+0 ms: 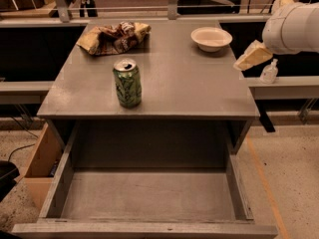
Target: Move paper bowl near green can
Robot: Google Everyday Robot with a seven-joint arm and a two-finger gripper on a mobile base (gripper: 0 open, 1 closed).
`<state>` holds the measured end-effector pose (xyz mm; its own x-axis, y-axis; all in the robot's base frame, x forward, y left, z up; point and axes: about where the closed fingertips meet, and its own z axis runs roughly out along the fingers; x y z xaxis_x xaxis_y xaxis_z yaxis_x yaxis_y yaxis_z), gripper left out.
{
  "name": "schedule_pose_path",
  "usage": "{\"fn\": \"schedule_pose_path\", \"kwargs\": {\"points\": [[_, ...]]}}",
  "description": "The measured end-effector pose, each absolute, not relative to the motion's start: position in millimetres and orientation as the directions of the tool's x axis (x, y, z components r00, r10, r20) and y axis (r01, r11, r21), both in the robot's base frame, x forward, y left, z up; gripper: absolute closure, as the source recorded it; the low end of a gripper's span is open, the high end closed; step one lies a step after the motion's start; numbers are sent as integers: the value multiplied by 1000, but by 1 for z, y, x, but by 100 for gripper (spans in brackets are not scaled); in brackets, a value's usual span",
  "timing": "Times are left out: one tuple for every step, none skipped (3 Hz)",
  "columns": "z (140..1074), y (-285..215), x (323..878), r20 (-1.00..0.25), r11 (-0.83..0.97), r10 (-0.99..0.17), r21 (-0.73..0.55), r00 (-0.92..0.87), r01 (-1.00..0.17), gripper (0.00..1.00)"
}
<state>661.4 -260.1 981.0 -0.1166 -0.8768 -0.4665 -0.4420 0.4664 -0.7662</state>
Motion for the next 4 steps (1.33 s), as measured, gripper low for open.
{"fn": "schedule_pose_path", "kwargs": {"points": [[977, -248, 714, -516, 488, -856, -778, -41, -396, 0], [966, -245, 760, -572, 530, -820, -757, -7, -382, 0], [947, -249, 788, -623, 572, -782, -721, 3, -391, 0], [930, -253, 810, -666, 606, -746, -692, 21, -393, 0]]}}
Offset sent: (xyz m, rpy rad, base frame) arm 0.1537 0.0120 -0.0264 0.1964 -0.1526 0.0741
